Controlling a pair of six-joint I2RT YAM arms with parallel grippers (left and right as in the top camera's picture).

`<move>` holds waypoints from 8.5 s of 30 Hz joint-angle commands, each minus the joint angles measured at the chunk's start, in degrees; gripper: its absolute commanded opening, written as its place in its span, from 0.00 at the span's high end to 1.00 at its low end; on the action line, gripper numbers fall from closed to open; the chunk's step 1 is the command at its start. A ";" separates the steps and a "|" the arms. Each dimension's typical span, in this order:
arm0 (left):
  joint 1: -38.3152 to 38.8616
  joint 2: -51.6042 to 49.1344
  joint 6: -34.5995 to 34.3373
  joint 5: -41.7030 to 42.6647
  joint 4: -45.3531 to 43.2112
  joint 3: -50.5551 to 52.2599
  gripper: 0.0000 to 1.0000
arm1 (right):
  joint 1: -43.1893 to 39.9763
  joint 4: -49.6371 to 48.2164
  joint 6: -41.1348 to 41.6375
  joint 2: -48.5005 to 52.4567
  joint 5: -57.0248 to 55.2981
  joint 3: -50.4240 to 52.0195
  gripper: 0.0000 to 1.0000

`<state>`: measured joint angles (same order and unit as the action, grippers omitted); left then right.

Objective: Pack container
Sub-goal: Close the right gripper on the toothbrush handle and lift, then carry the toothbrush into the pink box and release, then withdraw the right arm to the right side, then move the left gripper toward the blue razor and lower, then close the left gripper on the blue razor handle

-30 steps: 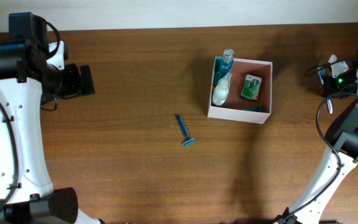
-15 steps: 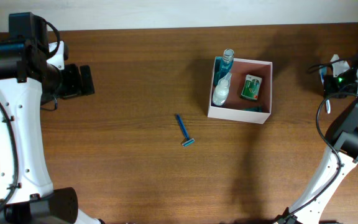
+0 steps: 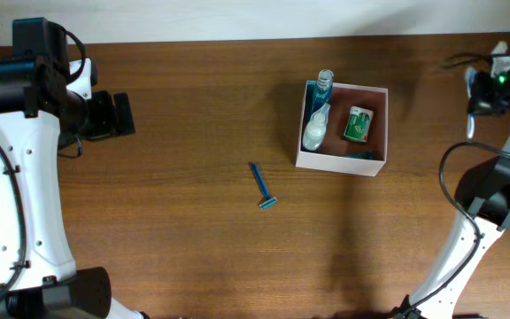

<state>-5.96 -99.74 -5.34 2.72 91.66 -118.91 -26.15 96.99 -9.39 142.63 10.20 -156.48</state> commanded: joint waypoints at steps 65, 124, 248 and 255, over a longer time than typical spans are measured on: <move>-0.15 0.72 0.90 -0.20 -0.09 0.17 0.01 | 31.76 -7.54 51.21 -16.48 -12.00 24.17 0.62; -0.04 0.72 0.63 8.02 -10.78 0.15 0.00 | -7.67 -10.49 48.41 -13.62 -24.39 17.11 0.01; 39.82 -33.77 -40.24 1.92 -26.56 17.84 0.11 | -7.67 -10.47 48.43 -13.62 -24.37 17.11 0.01; 39.82 -33.77 -40.24 1.92 -26.25 17.84 0.67 | -7.67 -10.47 48.41 -13.62 -24.39 17.11 0.01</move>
<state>33.69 -131.28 -45.28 5.58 65.10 -101.78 -33.82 86.65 38.98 128.75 -12.86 -139.59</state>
